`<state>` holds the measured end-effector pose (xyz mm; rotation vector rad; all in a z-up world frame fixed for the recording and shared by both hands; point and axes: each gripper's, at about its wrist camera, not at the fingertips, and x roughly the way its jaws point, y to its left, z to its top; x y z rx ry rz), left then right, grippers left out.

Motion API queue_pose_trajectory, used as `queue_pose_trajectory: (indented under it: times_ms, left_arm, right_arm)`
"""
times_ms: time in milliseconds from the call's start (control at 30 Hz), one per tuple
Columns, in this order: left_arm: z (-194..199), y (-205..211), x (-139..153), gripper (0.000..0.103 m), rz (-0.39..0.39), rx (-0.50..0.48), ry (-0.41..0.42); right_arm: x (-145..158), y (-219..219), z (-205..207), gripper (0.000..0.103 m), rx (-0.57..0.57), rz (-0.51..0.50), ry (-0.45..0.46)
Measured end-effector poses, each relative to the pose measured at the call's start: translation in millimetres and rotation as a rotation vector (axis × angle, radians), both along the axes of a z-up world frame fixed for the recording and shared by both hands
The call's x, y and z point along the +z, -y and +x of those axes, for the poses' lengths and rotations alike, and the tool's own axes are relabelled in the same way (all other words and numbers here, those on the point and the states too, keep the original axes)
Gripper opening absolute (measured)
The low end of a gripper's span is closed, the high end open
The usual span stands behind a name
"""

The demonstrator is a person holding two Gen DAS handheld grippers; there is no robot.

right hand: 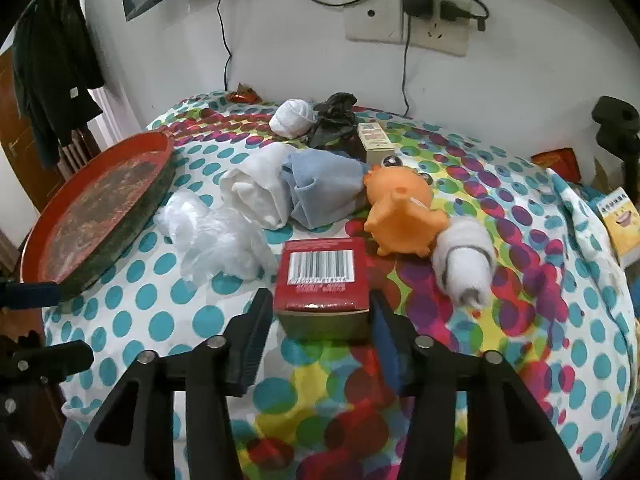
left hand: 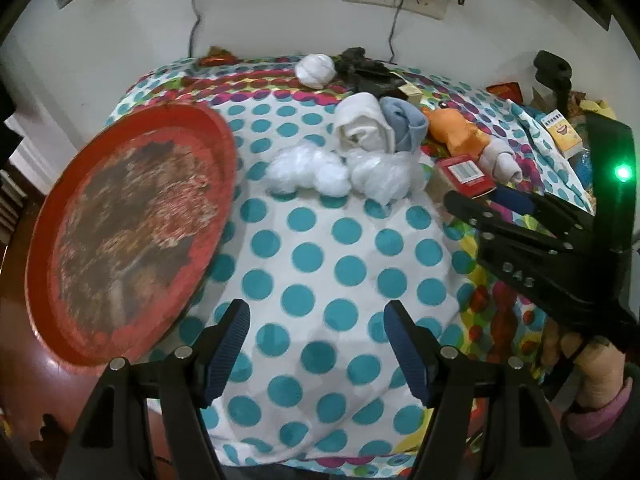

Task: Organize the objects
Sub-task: 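Grasp the clear plastic bundle with the left tool while the right tool holds the red box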

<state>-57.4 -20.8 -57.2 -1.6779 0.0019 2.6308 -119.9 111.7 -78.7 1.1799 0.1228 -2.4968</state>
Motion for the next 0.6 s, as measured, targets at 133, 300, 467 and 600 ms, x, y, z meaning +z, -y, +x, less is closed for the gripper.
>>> queue_pose_trajectory:
  times_ms: [133,300,467,600]
  left_arm:
    - [-15,-10,-4,0.071,0.010,-0.026,0.016]
    - [-33,-18,-7,0.071,0.068,-0.035,0.038]
    - [-49,-25,-9,0.071,0.100,-0.030,0.044]
    - [-62,-35,-12,0.071,0.111,-0.041,0.048]
  right_arm:
    - [-1,0,-6,0.044,0.018,-0.005,-0.012]
    - [-2,-5,-11,0.044,0.051,-0.038,-0.007]
    - [0,-23,-4,0.043,0.040,-0.048,-0.021]
    - [-4,-41,1,0.043,0.032,-0.068,-0.015]
